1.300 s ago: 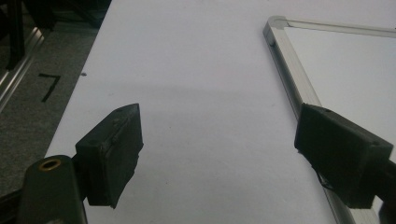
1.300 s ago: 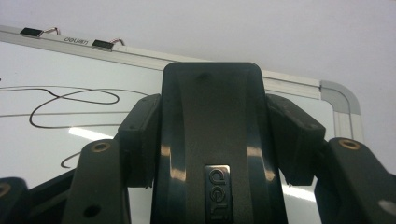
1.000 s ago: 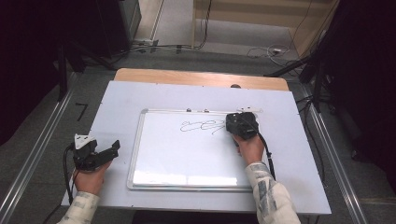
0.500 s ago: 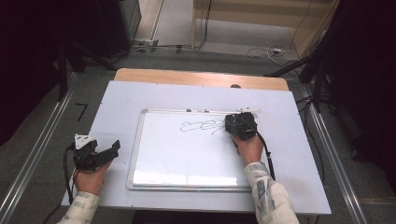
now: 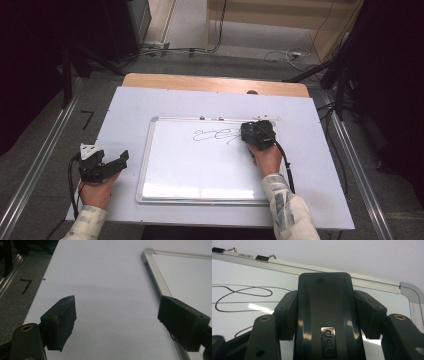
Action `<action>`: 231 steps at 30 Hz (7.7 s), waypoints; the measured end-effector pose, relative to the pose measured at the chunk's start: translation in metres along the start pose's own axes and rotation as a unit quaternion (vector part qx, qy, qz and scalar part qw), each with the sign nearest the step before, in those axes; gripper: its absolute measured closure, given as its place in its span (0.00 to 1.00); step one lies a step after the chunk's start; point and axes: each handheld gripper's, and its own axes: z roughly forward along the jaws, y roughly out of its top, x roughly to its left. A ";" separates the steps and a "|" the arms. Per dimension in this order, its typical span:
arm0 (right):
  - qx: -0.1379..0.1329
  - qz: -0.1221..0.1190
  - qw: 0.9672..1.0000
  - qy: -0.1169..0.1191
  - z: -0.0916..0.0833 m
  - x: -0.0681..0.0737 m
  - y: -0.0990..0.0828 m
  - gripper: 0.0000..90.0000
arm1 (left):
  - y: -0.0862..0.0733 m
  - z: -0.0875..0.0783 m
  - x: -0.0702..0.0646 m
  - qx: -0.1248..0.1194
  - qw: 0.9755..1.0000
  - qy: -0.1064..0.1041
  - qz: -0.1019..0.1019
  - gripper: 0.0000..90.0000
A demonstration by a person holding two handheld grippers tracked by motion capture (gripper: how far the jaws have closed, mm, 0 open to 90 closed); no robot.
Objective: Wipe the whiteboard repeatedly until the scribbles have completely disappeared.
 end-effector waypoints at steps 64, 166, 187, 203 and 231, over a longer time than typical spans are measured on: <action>0.002 -0.043 0.999 0.022 0.013 0.051 0.010 0.44 | 0.001 0.000 -0.002 -0.001 1.000 -0.004 0.000 0.18; -0.006 -0.105 0.992 0.066 0.029 0.110 0.023 0.44 | 0.001 -0.001 0.000 -0.002 1.000 -0.010 -0.004 0.18; -0.006 -0.068 0.997 0.022 0.017 0.029 0.012 0.44 | 0.000 0.000 -0.002 0.001 1.000 -0.006 -0.001 0.18; -0.006 -0.057 0.998 0.012 0.012 0.007 0.008 0.43 | 0.000 -0.001 -0.001 0.002 1.000 -0.004 -0.002 0.18; -0.010 -0.078 0.996 0.029 0.019 0.048 0.012 0.43 | 0.000 0.000 -0.003 0.001 1.000 -0.005 0.001 0.18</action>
